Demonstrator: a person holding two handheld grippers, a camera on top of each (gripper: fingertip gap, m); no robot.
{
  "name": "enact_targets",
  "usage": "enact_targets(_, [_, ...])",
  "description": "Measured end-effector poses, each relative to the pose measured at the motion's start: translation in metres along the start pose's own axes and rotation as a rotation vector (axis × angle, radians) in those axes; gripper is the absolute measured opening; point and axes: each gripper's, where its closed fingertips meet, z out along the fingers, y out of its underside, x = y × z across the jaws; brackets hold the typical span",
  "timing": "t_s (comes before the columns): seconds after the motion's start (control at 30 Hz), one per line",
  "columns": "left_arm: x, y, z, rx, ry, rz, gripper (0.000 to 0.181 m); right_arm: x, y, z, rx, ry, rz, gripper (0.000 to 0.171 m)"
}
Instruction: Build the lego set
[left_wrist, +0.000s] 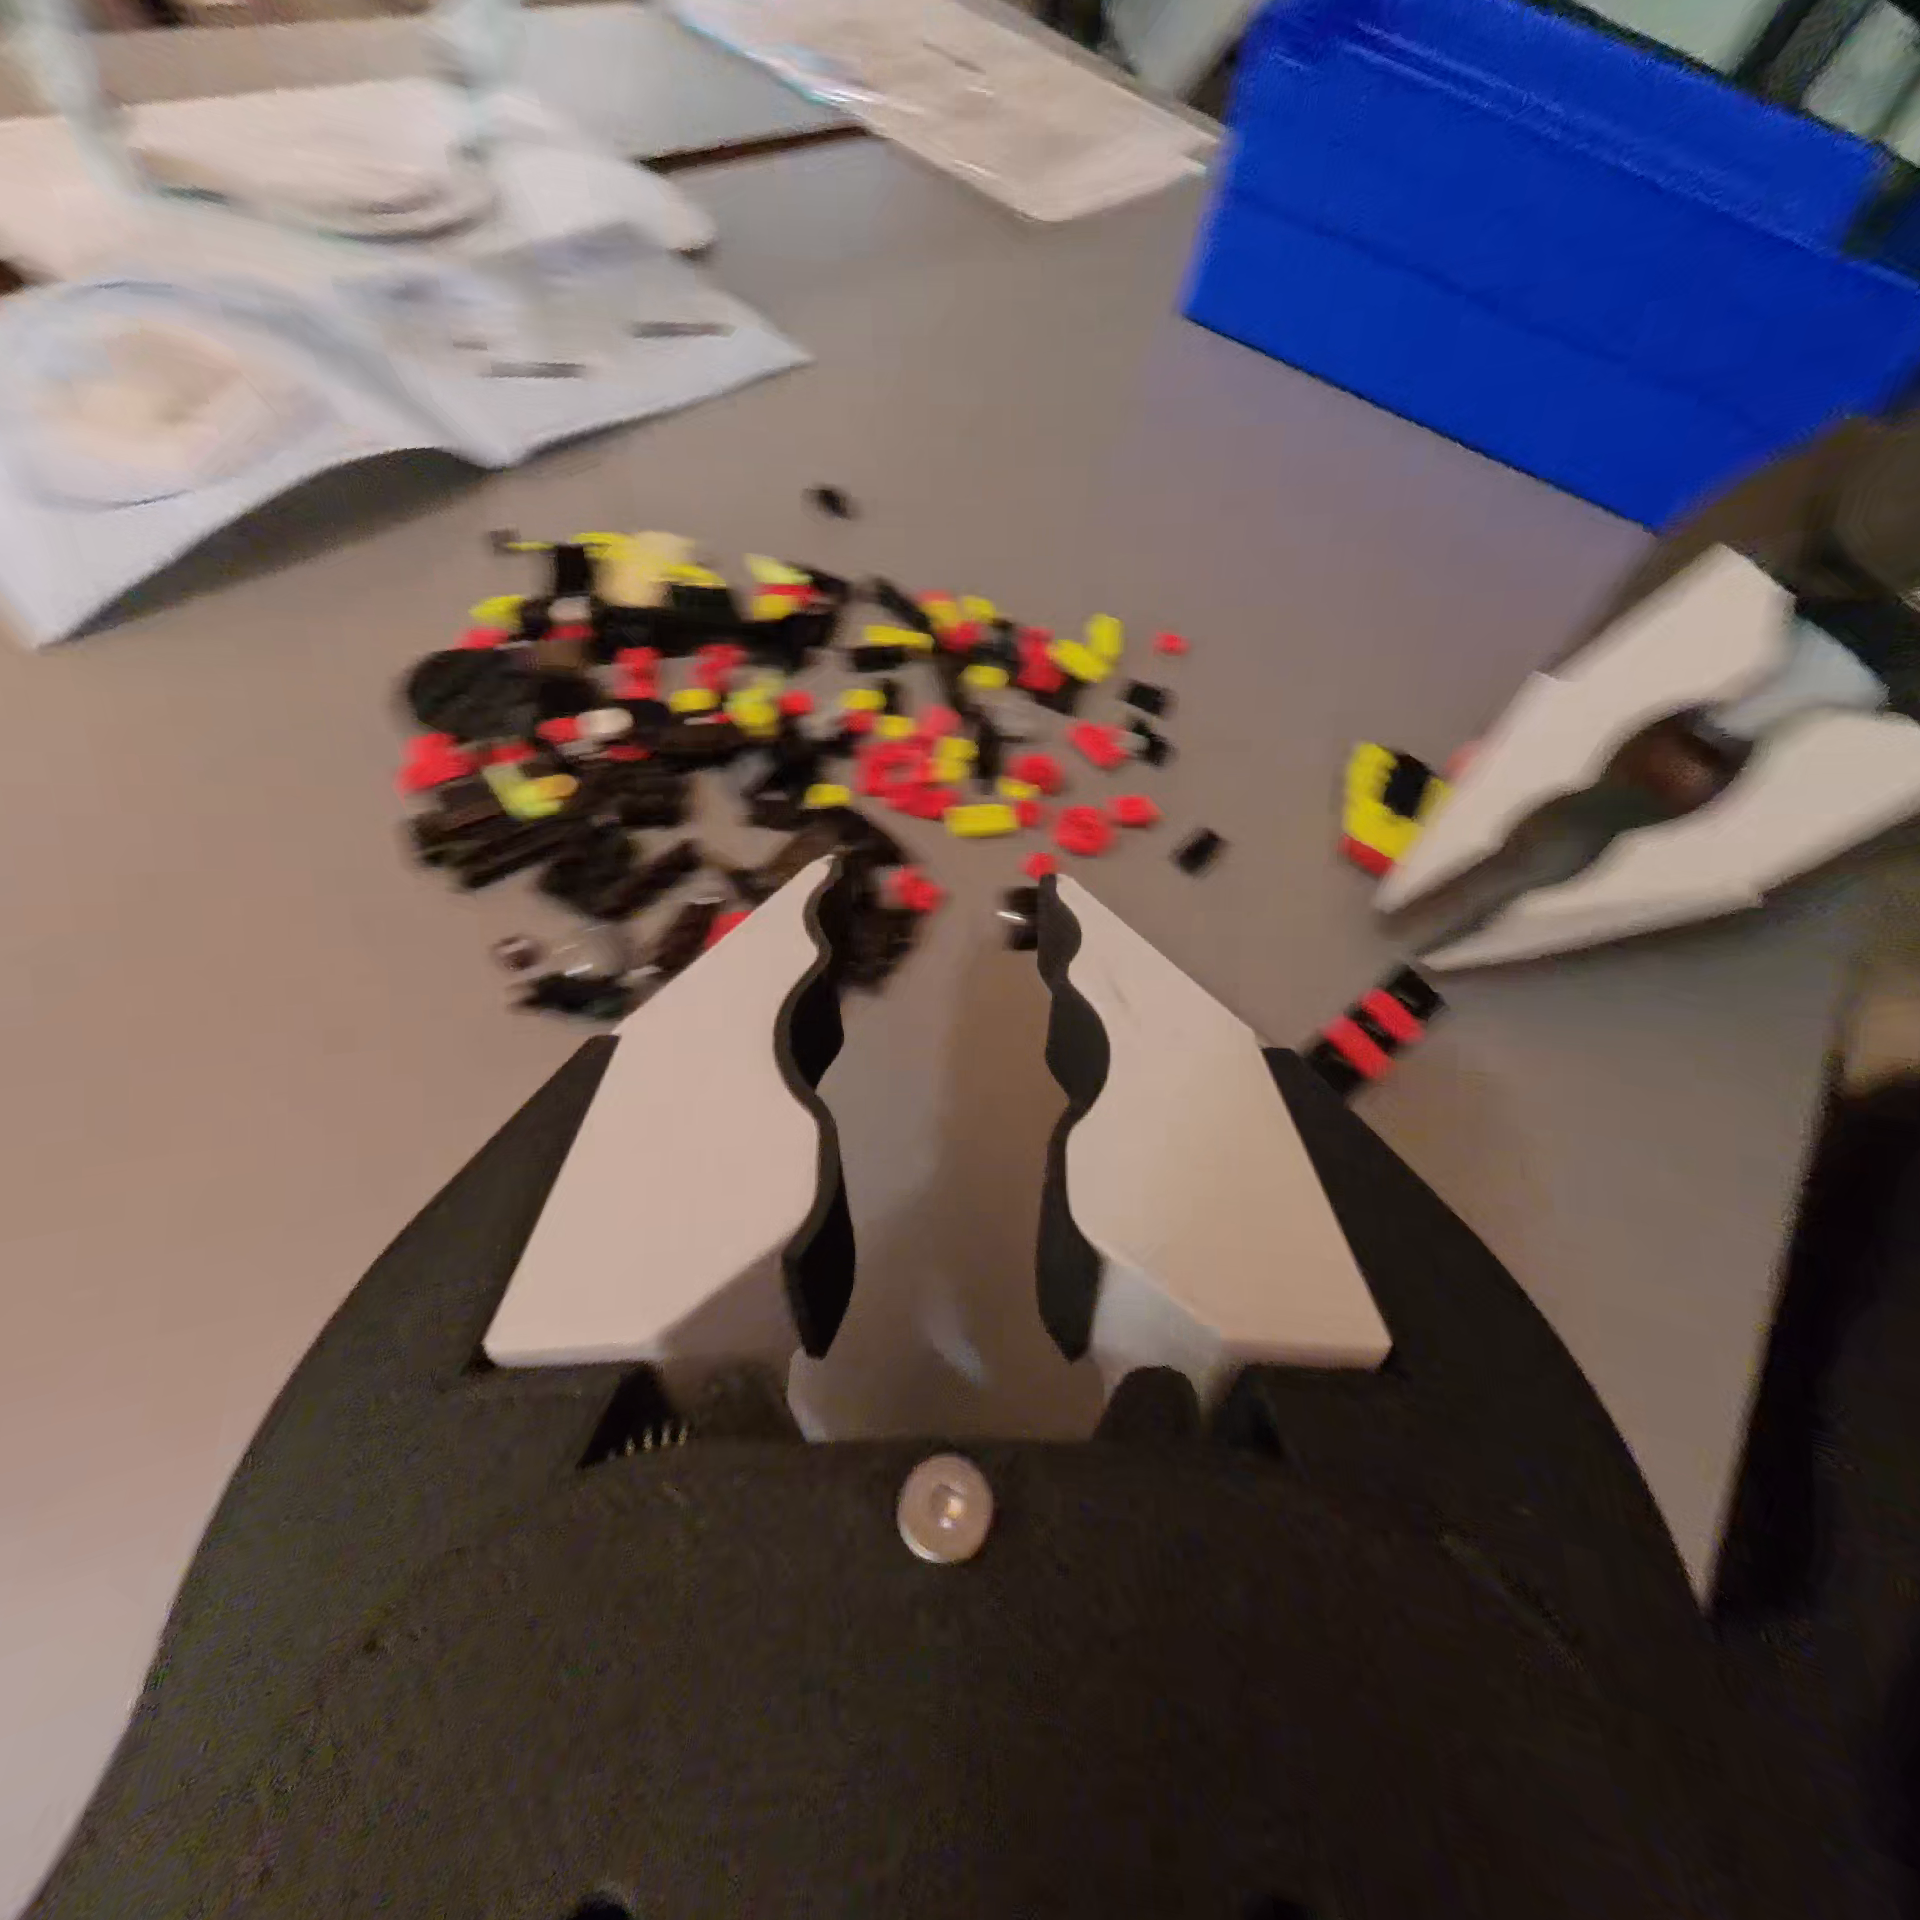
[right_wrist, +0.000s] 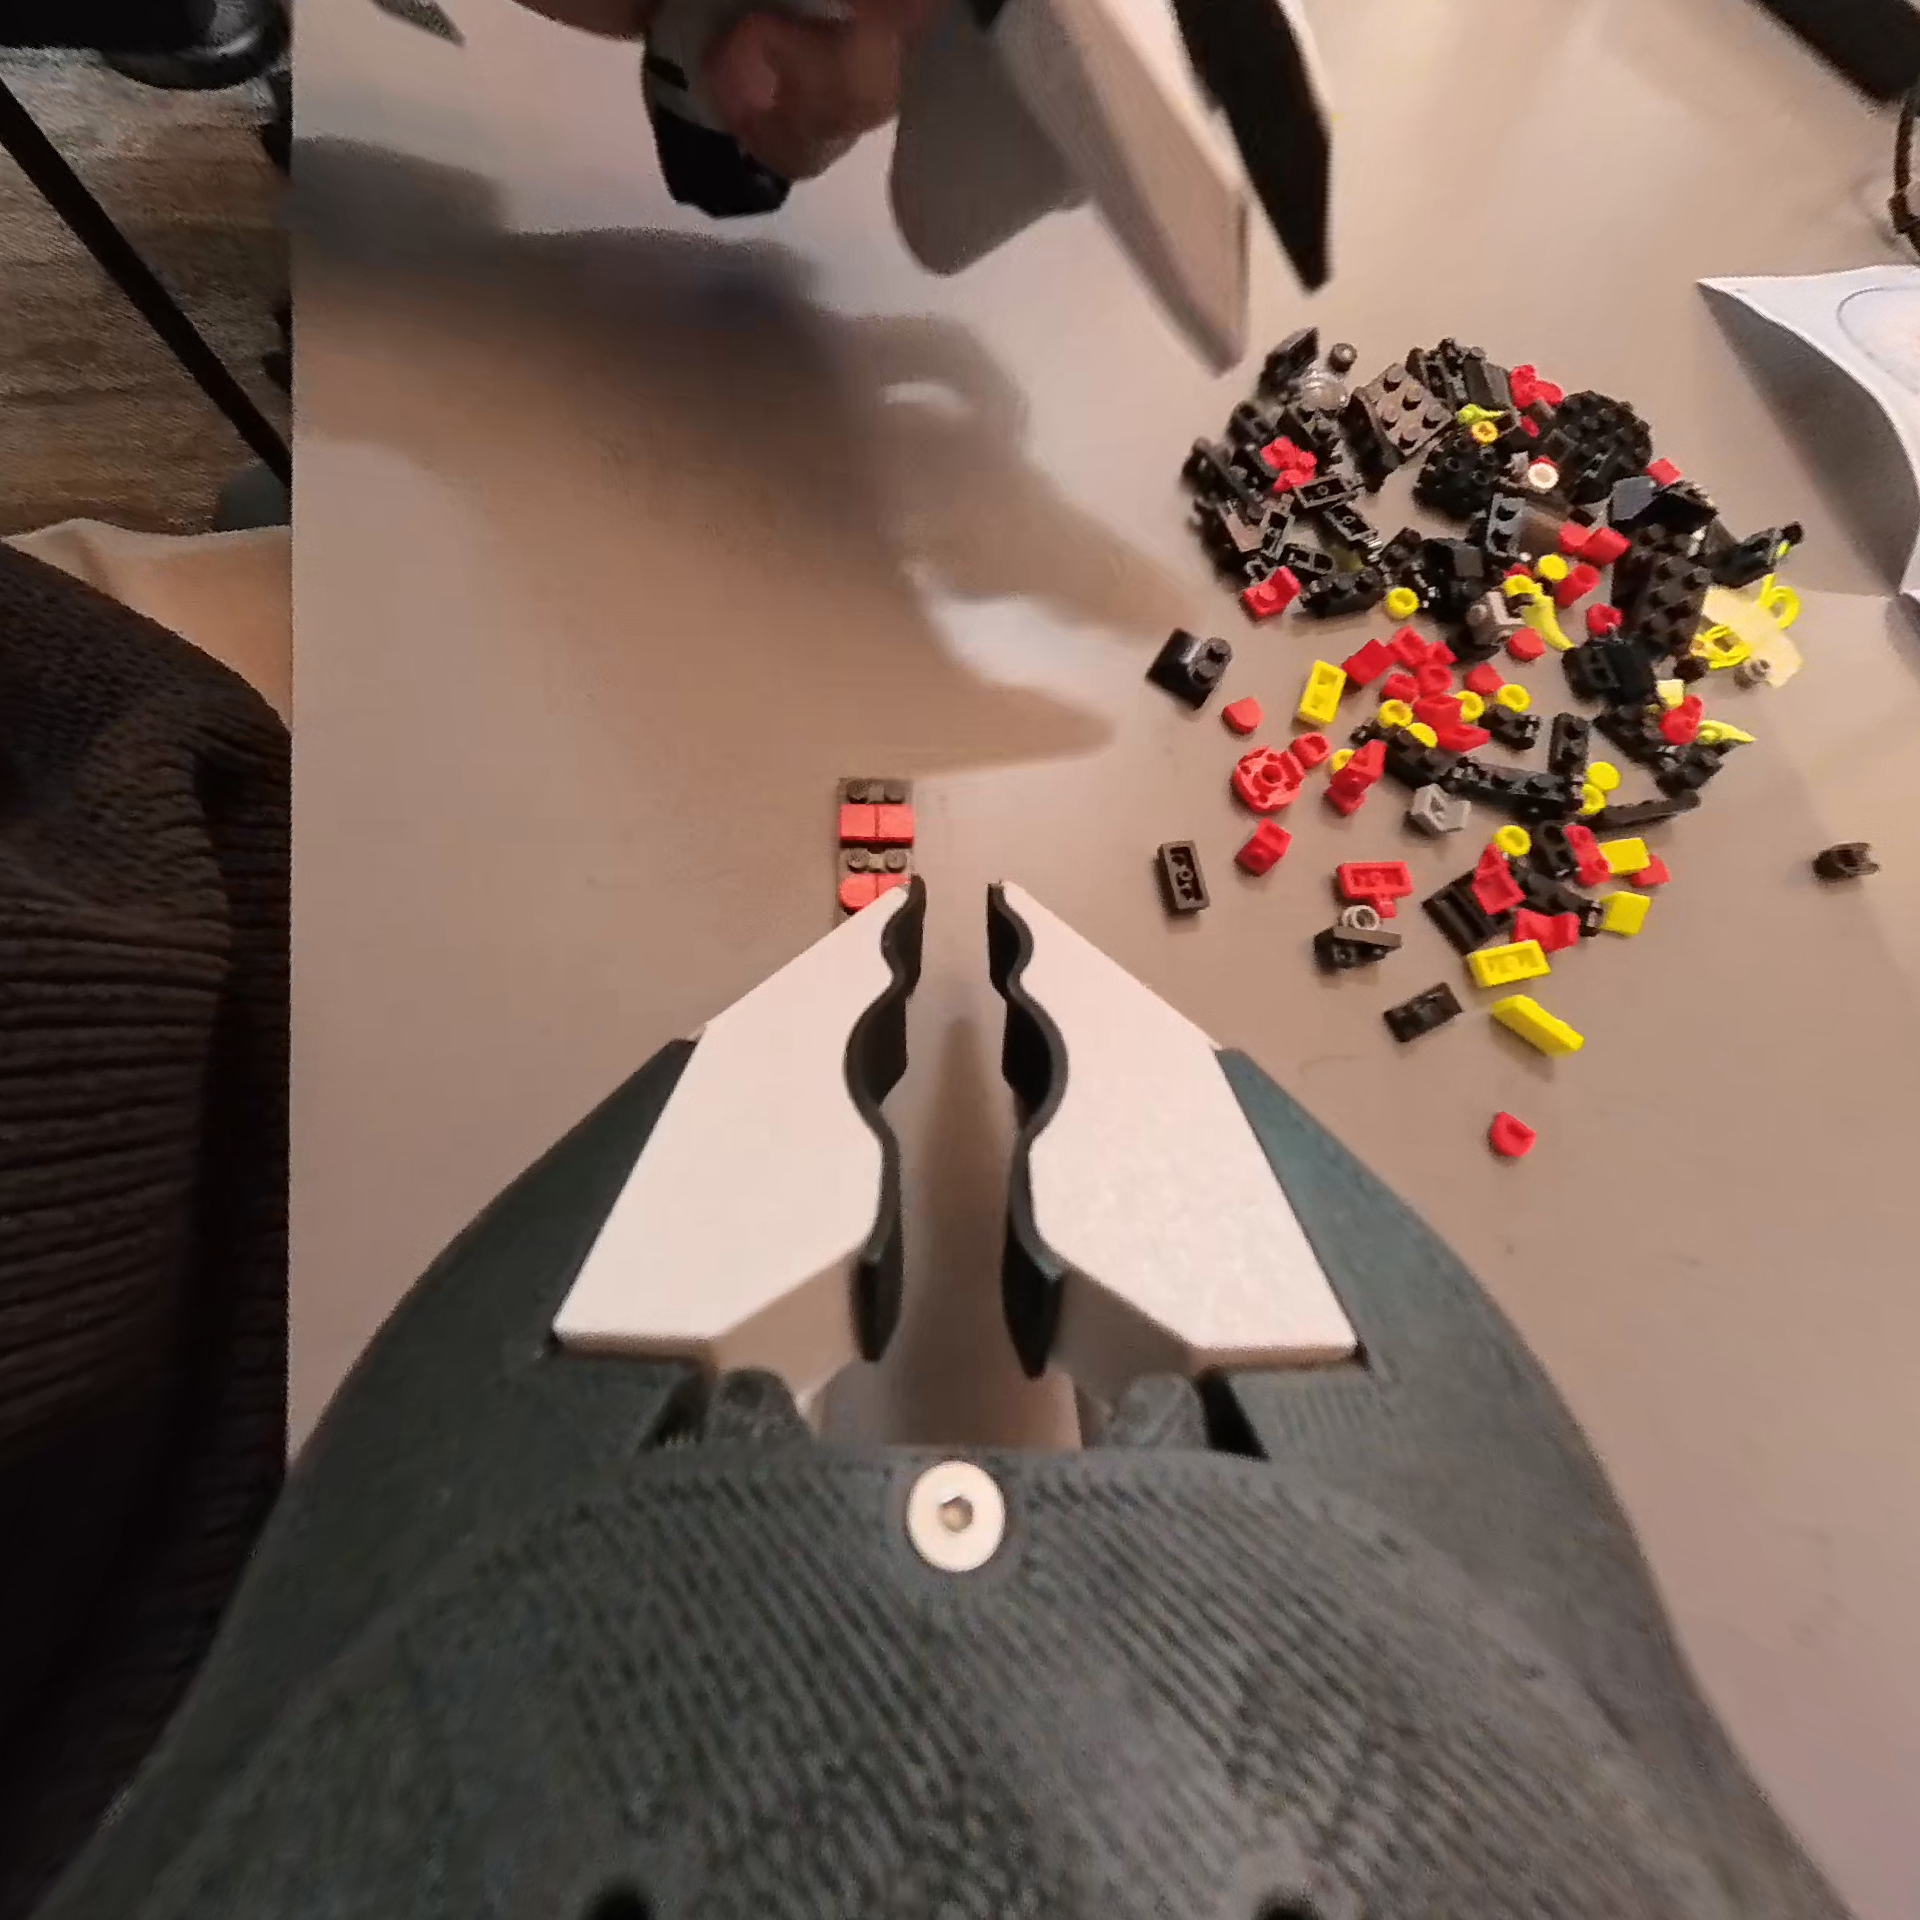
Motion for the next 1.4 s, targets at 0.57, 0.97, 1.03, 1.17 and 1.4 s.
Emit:
enact_targets(0.57, [0.108, 0.067, 0.031, -0.349, 0.309, 0.301, 0.017, -0.017, 0.010, 0.015, -0.053, -0.106, 0.098, 0.014])
enact_targets(0.97, [0.110, 0.070, 0.031, -0.395, 0.269, 0.379, 0.017, -0.017, 0.010, 0.014, -0.066, -0.101, 0.065, 0.013])
enact_targets(1.03, [0.110, 0.071, 0.030, -0.406, 0.250, 0.400, 0.019, -0.017, 0.010, 0.014, -0.063, -0.106, 0.080, 0.013])
enact_targets(1.17, [0.110, 0.072, 0.029, -0.409, 0.241, 0.412, 0.019, -0.016, 0.008, 0.013, -0.040, -0.129, 0.130, 0.013])
enact_targets(1.4, [0.109, 0.070, 0.028, -0.400, 0.232, 0.422, 0.020, -0.014, 0.003, 0.011, 0.003, -0.156, 0.224, 0.013])
